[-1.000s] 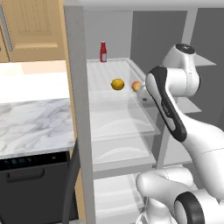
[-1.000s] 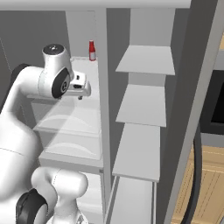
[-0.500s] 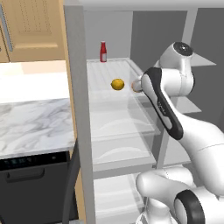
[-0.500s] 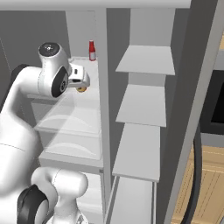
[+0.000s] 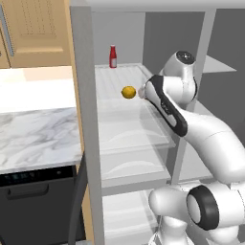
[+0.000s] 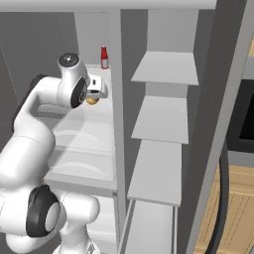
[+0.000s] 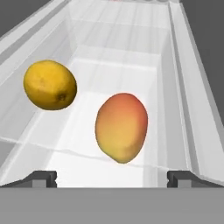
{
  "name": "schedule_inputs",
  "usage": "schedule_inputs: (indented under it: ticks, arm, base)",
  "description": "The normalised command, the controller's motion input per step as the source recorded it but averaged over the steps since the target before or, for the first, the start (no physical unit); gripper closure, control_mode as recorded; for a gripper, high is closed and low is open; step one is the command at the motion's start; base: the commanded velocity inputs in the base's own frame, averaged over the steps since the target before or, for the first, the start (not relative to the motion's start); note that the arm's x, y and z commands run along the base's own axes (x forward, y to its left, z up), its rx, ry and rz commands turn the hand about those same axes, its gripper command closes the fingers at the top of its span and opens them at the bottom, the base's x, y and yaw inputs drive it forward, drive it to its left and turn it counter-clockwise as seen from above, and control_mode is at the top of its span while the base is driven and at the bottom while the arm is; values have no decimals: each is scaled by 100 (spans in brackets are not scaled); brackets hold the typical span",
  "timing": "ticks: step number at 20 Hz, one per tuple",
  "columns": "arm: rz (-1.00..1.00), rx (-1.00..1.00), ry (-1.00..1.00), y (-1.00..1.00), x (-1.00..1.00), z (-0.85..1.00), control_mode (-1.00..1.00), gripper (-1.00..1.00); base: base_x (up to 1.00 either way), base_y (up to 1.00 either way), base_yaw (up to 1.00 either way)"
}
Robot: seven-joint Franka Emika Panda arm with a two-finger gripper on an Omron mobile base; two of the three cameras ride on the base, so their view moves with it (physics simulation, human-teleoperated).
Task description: Take the lemon and mango from the fridge shelf and place them in the freezer drawer to begin freezing them.
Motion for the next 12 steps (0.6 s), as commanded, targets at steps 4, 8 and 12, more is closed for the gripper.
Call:
schedule_inputs:
  ticks: [4, 8, 12]
  arm:
    - [0, 0, 6, 0, 65, -17, -100, -100]
    - [0, 0, 3, 0, 57, -10, -100, -100]
    - [0, 0, 1, 0, 37, -15, -100, -100]
  base:
    - [0, 0, 0]
    - [0, 0, 0]
    - [0, 0, 0]
